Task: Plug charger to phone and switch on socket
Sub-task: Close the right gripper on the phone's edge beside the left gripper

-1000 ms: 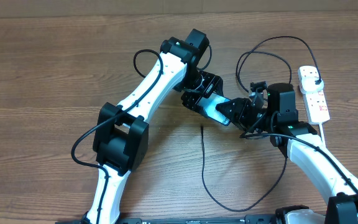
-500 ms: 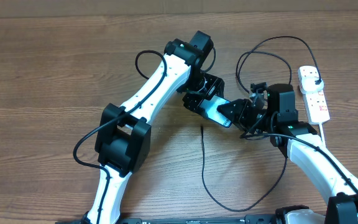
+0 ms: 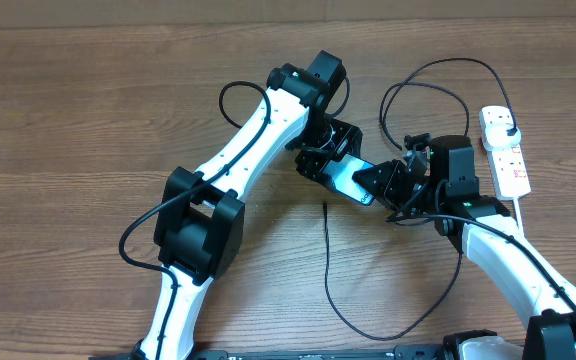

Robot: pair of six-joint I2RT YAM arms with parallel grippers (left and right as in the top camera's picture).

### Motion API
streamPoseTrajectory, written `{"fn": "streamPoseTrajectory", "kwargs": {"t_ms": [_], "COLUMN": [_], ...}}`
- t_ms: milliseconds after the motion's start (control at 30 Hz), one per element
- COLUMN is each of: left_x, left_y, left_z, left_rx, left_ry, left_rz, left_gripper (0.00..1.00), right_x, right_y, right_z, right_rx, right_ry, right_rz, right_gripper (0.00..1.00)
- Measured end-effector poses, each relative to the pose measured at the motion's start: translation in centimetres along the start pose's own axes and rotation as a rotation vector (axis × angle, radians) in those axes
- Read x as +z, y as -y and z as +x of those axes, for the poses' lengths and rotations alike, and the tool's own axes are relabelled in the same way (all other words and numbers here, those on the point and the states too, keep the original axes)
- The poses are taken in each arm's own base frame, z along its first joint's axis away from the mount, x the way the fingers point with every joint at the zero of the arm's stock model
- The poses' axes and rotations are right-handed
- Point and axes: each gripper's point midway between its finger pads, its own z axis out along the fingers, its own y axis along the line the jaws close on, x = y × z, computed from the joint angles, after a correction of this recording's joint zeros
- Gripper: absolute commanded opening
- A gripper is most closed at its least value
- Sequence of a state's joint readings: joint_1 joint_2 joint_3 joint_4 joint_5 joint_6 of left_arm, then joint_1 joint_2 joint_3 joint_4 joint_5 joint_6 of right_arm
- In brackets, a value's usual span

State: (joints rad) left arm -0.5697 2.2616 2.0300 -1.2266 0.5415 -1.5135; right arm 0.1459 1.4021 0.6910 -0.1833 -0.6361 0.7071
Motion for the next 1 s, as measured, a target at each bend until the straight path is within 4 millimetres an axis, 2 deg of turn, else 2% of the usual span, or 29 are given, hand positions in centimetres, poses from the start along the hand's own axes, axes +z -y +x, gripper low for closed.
{"fn": "streamPoseTrajectory", "kwargs": {"t_ms": [900,933,967,1000], "left_x": [0.09,0.09,0.09,0.08], "left_y": [-0.02,-0.02,-0.02,-0.01], "left_z": [-0.02,-0.03,-0.04,-0.07], "left_rx": [-0.001,-0.001,0.0,0.0], "left_ry": [-0.001,0.0,0.0,0.002], "left_rz": [-0.002,-0.002,-0.002,-0.002], "left_gripper": [0.04,0.11,0.32,0.62], "right_x": [-0.01,-0.01,-0.01,-0.01], "right_y": [-0.22,-0.23,-0.22,-0.21], "right_z": [0.06,0.07,0.06,0.08], "right_rx": [0.01,0.012,0.013,0.018], "right_ry": [-0.006,-0.006,-0.006,-0.006], "right_rz": [-0.011,-0.011,-0.011,-0.01], "right_gripper": [0.07,0.06,0.05,0.05]}}
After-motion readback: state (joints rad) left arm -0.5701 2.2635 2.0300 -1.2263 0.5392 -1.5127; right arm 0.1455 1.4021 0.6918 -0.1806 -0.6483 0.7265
